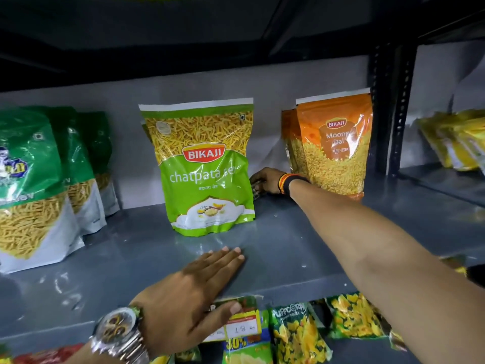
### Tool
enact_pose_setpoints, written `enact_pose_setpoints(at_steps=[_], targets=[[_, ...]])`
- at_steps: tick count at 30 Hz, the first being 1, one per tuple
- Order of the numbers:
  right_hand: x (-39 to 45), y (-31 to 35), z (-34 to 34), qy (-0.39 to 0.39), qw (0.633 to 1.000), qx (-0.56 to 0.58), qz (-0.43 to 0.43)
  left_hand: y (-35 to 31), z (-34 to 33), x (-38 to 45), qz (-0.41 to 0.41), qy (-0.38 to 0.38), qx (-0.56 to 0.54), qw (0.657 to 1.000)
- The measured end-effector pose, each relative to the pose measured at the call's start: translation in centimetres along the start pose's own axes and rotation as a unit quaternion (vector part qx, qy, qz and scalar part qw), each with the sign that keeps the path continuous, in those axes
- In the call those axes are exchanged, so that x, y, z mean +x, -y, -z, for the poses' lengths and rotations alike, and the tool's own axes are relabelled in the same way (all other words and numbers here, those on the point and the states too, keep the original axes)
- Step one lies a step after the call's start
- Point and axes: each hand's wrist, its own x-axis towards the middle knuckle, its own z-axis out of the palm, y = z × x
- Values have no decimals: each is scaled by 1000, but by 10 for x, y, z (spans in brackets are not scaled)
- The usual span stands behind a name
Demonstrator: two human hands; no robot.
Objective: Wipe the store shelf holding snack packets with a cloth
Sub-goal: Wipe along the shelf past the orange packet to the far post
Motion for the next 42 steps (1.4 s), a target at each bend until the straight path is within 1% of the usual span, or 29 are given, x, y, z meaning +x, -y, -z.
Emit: enact_pose_setpoints(at_steps=[3,5,8,10,15,21,23,26,28,30,35,38,39,42], targets=[[7,-6,-5,10,1000,-21,9,0,1,0,-2,-6,13,1000],[6,-9,-5,30,999,-15,6,-1,1,2,-2,-1,7,1000],[-8,-6,-1,62,998,-10,11,-2,3,2,4,4,-1,1000],[-24,-4,1,69,997,-13,16,-3,5,2,7,16,-5,1000],[-74,6,0,55,998,-1,30,-5,5,3,12,31,-2,999],[-123,9,-6,-11,999,-37,21,-11,10,1,32,29,6,999],[-141,13,-4,-11,998,-46,30,-12,11,1,41,30,14,999],[-163,24,10,33,997,16,64,-13,15,-2,51,37,20,998],[-166,35,21,8,996,41,75,-9,16,-8,62,33,21,997],[-158,41,24,-13,996,28,78,-6,15,-13,73,25,15,997],[-137,44,3,75,994,-43,66,-7,12,-15,80,16,3,997],[-131,42,-7,71,993,-75,55,-5,10,-16,81,17,4,997],[-130,43,-5,83,991,-85,55,-5,9,-16,82,16,6,996],[-132,52,13,154,983,-92,49,-8,10,-16,81,12,7,997]])
